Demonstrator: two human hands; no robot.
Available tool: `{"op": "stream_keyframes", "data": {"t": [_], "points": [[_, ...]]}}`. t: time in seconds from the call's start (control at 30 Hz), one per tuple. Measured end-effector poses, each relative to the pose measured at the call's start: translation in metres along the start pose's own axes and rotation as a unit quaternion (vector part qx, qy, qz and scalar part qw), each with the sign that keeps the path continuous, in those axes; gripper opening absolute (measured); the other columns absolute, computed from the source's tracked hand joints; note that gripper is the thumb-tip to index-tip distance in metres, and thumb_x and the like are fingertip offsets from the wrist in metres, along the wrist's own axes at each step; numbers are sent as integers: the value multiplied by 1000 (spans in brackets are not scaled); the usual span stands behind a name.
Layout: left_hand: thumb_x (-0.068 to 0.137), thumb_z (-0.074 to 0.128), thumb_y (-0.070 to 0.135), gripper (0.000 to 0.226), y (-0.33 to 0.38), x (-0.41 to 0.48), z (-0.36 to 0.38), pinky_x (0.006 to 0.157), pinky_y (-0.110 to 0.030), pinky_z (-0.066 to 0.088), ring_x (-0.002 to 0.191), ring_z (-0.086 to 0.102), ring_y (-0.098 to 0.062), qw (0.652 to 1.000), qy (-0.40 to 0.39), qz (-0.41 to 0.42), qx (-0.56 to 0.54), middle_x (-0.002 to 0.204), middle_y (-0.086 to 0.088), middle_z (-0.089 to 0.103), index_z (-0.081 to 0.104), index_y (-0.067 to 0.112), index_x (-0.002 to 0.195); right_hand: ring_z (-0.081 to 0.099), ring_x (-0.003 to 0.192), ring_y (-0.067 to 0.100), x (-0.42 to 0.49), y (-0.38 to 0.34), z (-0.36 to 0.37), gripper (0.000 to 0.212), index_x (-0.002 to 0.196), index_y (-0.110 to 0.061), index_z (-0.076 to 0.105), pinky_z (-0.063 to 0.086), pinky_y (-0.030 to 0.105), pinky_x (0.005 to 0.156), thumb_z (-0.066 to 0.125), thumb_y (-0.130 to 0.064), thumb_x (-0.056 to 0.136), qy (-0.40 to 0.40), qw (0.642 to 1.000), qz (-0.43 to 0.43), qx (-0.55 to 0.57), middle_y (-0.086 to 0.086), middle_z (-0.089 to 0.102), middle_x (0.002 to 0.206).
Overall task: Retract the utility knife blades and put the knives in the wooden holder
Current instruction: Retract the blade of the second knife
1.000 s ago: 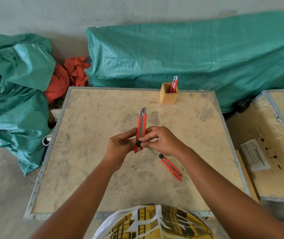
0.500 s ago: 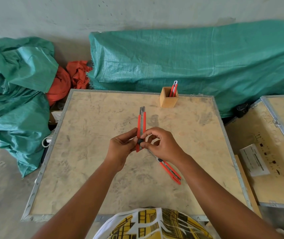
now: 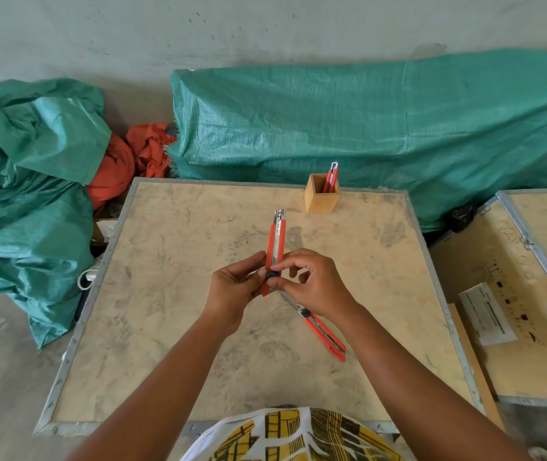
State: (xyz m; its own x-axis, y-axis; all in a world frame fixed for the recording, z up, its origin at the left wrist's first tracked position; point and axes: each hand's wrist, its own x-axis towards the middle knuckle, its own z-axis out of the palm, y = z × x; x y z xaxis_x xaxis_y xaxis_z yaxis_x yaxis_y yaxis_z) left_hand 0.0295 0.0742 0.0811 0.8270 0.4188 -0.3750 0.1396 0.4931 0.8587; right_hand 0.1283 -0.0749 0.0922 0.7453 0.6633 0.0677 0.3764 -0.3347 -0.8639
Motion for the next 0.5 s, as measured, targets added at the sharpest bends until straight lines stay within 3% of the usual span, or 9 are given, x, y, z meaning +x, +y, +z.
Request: {"op": "stream_keyframes", "data": {"t": [0.23,0.33,0.5], "points": [[88,62,-9,34,1,2,4,72,-32,63,86,77,-20,1000,11,-4,2,97,-3,79,68,6,118,66,82,9,-2,3,2,30,98,-22,79,52,19,62,90,-32,72,31,999,6,16,-9,75,98],[88,61,-10,33,-1,6,6,75,-36,63,87,77,-23,1000,2,3,12,99,-6,79,70,7,116,72,92,8,0,5,-2,28,111,-23,77,62,26,72,81,-28,84,36,995,42,79,-10,75,111],[88,62,-11,34,0,18,17,70,-31,62,85,77,-23,998,-12,4,56,100,-6,79,71,10,113,73,98,9,17,16,-13,27,119,-23,75,64,35,85,74,-23,92,76,992,71,78,-9,74,120]]}}
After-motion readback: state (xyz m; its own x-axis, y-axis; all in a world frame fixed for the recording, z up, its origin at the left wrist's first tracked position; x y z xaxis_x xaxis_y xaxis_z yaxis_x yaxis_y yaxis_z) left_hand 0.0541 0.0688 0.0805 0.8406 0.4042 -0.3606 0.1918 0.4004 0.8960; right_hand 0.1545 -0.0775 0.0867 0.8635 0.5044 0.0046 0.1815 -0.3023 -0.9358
